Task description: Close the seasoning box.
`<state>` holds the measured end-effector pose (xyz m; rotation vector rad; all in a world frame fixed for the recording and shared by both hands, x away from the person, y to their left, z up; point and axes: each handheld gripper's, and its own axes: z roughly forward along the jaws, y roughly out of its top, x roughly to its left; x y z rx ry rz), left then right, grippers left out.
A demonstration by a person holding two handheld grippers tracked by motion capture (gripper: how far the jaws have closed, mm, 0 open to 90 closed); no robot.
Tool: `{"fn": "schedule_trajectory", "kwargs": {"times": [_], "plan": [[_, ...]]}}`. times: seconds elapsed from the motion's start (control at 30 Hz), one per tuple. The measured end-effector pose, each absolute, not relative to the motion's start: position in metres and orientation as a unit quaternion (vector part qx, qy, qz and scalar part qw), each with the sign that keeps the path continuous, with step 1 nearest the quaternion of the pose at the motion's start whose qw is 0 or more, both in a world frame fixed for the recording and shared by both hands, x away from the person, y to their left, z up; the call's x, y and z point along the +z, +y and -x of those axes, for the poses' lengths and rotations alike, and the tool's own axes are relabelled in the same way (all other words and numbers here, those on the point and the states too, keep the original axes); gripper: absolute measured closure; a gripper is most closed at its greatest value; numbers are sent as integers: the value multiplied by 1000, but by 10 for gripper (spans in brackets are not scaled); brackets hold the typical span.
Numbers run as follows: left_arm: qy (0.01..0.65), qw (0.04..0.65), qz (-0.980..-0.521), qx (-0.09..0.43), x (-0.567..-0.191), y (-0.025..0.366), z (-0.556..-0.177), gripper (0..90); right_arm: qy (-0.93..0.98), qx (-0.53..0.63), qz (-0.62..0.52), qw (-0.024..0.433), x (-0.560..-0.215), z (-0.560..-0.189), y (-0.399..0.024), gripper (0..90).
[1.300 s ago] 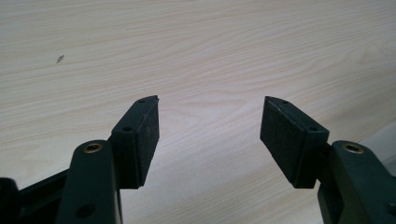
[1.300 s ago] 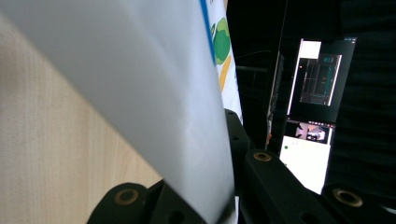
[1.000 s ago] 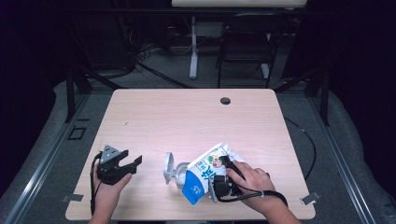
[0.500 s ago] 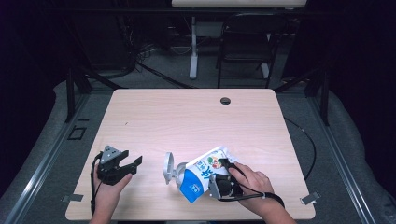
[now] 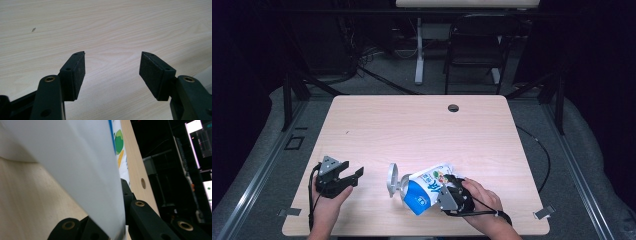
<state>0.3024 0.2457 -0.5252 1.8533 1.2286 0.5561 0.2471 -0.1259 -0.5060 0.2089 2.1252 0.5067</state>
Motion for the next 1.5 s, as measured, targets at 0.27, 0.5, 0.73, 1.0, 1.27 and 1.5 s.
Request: {"fn": "schedule_trajectory", "kwargs": {"times": [0.27, 0.5, 0.73, 1.0, 1.27, 1.5], "plan": [[488, 412, -737, 221, -525, 246, -302, 378, 864, 233, -118, 431, -511, -244, -128, 900], [486, 412, -738, 222, -525, 244, -302, 379, 860, 263, -144, 414, -515, -245, -130, 900], [488, 410, -739, 221, -526, 245, -302, 378, 853, 299, -185, 385, -516, -249, -137, 900], [487, 409, -740, 221, -525, 245, -301, 378, 827, 371, -273, 322, -516, -264, -152, 900], [488, 413, -736, 221, -525, 246, -301, 381, 797, 419, -333, 281, -521, -274, -164, 900], [485, 410, -740, 221, -525, 245, -300, 381, 772, 438, -379, 262, -528, -285, -173, 899]]}}
